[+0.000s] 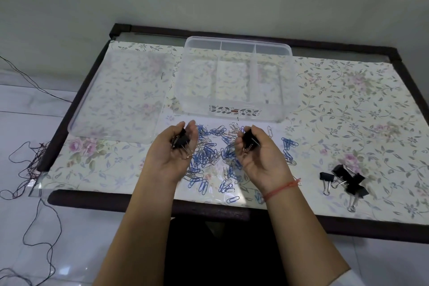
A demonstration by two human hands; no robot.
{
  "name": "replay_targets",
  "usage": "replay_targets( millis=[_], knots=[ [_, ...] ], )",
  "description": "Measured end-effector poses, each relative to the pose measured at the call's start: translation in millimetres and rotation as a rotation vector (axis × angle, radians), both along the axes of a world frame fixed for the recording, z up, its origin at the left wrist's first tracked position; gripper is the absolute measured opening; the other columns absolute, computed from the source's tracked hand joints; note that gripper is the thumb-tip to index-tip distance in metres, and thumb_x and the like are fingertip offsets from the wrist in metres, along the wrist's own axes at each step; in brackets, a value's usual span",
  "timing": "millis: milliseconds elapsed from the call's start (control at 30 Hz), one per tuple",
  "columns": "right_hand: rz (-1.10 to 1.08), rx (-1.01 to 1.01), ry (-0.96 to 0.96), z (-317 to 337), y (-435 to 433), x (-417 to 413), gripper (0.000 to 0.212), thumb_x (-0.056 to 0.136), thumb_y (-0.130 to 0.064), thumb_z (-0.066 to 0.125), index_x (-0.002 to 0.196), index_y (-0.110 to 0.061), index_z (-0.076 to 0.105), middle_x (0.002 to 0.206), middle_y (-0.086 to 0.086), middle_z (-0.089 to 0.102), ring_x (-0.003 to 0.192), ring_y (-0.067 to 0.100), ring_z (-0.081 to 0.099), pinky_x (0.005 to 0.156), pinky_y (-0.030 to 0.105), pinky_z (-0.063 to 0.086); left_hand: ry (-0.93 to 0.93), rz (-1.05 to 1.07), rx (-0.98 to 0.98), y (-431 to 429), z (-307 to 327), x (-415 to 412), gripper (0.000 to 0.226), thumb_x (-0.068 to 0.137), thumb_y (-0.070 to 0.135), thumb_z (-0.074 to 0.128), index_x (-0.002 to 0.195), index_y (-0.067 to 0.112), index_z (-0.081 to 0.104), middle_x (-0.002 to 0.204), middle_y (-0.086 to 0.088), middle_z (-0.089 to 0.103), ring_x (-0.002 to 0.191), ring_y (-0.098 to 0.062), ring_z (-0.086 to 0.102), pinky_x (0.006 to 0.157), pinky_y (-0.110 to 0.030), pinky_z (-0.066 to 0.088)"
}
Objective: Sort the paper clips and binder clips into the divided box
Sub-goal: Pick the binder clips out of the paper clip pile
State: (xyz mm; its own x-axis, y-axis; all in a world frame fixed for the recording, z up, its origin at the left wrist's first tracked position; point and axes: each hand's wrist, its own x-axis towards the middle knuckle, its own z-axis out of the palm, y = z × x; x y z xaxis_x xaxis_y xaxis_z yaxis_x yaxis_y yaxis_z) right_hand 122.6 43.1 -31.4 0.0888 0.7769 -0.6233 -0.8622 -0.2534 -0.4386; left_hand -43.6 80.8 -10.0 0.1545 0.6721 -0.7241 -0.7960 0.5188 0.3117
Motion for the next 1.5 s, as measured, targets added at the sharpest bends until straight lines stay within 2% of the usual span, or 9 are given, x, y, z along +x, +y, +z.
replay_targets(
  millis=[233, 567, 700, 800, 867, 1067, 1167, 1300, 1500],
  knots=[
    [0.160, 0.010, -0.180, 5, 8, -38, 0.015, 0.092, 0.000, 0.049, 0.085, -0.009, 0.059, 0.064, 0.006, 0.057, 0.050, 0.013, 0.055, 0.044, 0.020, 0.049, 0.199, 0.051, 0.054, -2, 3, -16, 0.009, 0.090, -0.003, 0.048, 0.088, 0.004, 0.053, 0.088, -0.011, 0.059, 0.072, -0.017, 0.056, 0.054, -0.018, 0.055],
    [0.496, -0.010, -0.244, 8, 41, -143, 0.029, 0.099, -0.027, 0.035, 0.085, -0.014, 0.057, 0.070, 0.001, 0.050, 0.061, 0.012, 0.047, 0.061, 0.024, 0.039, 0.498, 0.325, -0.031, -14, -15, -77, 0.046, 0.095, 0.043, 0.036, 0.106, 0.007, 0.062, 0.094, -0.006, 0.049, 0.074, -0.015, 0.052, 0.072, -0.026, 0.047],
    [0.586, -0.040, -0.378, -7, 39, -168, 0.031, 0.096, -0.024, 0.041, 0.107, -0.008, 0.065, 0.093, 0.002, 0.063, 0.091, 0.019, 0.060, 0.074, 0.025, 0.045, 0.685, 0.203, -0.014, -21, -15, -80, 0.040, 0.099, 0.033, 0.027, 0.116, 0.013, 0.057, 0.111, 0.000, 0.054, 0.098, -0.013, 0.053, 0.087, -0.024, 0.043],
    [0.572, -0.063, -0.393, -12, 35, -178, 0.023, 0.088, -0.016, 0.049, 0.099, -0.016, 0.069, 0.114, 0.009, 0.066, 0.110, 0.026, 0.061, 0.094, 0.035, 0.048, 0.716, 0.169, -0.037, -22, -13, -73, 0.037, 0.099, 0.030, 0.026, 0.110, 0.017, 0.059, 0.112, -0.002, 0.061, 0.095, -0.013, 0.058, 0.074, -0.020, 0.041],
    [0.578, -0.041, -0.519, -13, 30, -179, 0.030, 0.087, -0.008, 0.043, 0.096, -0.018, 0.070, 0.116, 0.009, 0.066, 0.110, 0.023, 0.061, 0.098, 0.035, 0.049, 0.773, 0.128, -0.047, -20, -11, -72, 0.038, 0.097, 0.031, 0.030, 0.111, 0.016, 0.062, 0.111, -0.003, 0.063, 0.090, -0.011, 0.059, 0.069, -0.021, 0.041],
    [0.497, 0.052, -0.895, -14, 21, -169, 0.041, 0.079, 0.006, 0.041, 0.099, -0.010, 0.073, 0.110, 0.006, 0.070, 0.105, 0.017, 0.063, 0.097, 0.034, 0.050, 0.932, 0.103, -0.055, -22, -18, -82, 0.035, 0.091, 0.017, 0.043, 0.121, 0.010, 0.060, 0.127, -0.004, 0.060, 0.115, -0.022, 0.056, 0.099, -0.034, 0.044],
    [0.439, 0.083, -1.041, -15, 18, -159, 0.042, 0.076, 0.010, 0.043, 0.095, -0.010, 0.075, 0.103, 0.004, 0.073, 0.094, 0.009, 0.063, 0.088, 0.019, 0.048, 1.029, 0.152, -0.037, -24, -18, -80, 0.033, 0.088, 0.012, 0.046, 0.116, 0.012, 0.064, 0.117, -0.001, 0.064, 0.096, -0.011, 0.061, 0.080, -0.022, 0.045],
    [0.329, 0.184, -1.378, -19, 13, -136, 0.031, 0.077, 0.006, 0.052, 0.089, -0.011, 0.075, 0.093, 0.002, 0.074, 0.089, 0.012, 0.065, 0.082, 0.022, 0.048, 1.246, 0.094, 0.080, -25, -16, -74, 0.022, 0.082, 0.013, 0.054, 0.093, 0.026, 0.068, 0.105, -0.004, 0.070, 0.101, -0.022, 0.065, 0.091, -0.038, 0.053],
    [0.691, 0.462, -1.926, -39, 15, -125, 0.014, 0.080, -0.011, 0.059, 0.085, -0.012, 0.072, 0.097, 0.000, 0.066, 0.100, 0.023, 0.052, 0.076, 0.030, 0.049, 1.528, -0.246, 0.307, -25, -11, -59, 0.025, 0.077, 0.003, 0.054, 0.089, 0.019, 0.069, 0.077, 0.003, 0.069, 0.067, -0.016, 0.065, 0.068, -0.031, 0.054]
  ],
)
